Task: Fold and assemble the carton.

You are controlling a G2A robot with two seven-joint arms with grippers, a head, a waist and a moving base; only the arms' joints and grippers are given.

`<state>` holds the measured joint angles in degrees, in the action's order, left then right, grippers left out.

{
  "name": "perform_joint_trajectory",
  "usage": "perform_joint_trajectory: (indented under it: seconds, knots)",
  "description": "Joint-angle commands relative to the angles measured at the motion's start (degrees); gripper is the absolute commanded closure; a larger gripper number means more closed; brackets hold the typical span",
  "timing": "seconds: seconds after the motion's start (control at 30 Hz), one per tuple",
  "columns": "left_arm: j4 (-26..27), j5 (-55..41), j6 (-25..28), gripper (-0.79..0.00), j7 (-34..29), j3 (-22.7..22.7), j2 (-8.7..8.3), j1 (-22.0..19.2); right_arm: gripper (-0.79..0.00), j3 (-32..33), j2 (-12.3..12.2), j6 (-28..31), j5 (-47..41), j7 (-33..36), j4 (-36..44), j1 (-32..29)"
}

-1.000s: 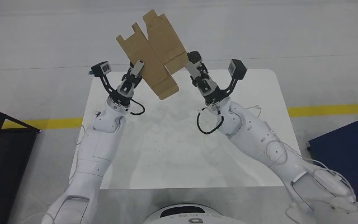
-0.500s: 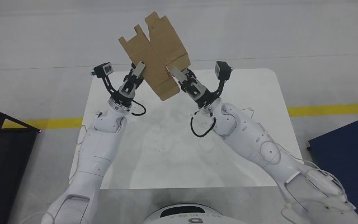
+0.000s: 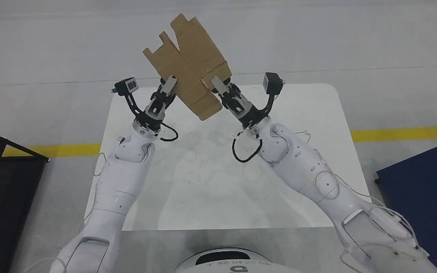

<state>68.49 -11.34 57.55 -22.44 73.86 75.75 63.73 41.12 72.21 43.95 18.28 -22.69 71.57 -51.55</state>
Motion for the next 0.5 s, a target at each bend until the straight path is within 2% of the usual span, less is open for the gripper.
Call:
perform_joint_trajectory:
  seconds: [0.0,0.13,0.33,0.47]
  knots:
    - [0.04,0.08,0.45,0.0,-0.17,0.16,-0.08,-0.14,0.0,0.32,0.23,0.32,0.07,0.35,-0.2,-0.21]
    - [0.51,0.24,0.45,0.0,-0.36,0.33,-0.2,-0.07,0.0,1.14,0.75,1.11,-1.05,1.1,-0.71,-0.75]
    - [0.91,0.51,0.45,0.0,-0.29,0.17,-0.27,0.1,-0.16,2.86,1.32,1.79,-1.57,2.15,-1.05,-1.36]
    - [1.05,0.7,0.45,0.0,-0.39,0.15,-0.33,0.1,-0.166,3.85,1.69,2.24,-1.76,2.82,-1.06,-1.88]
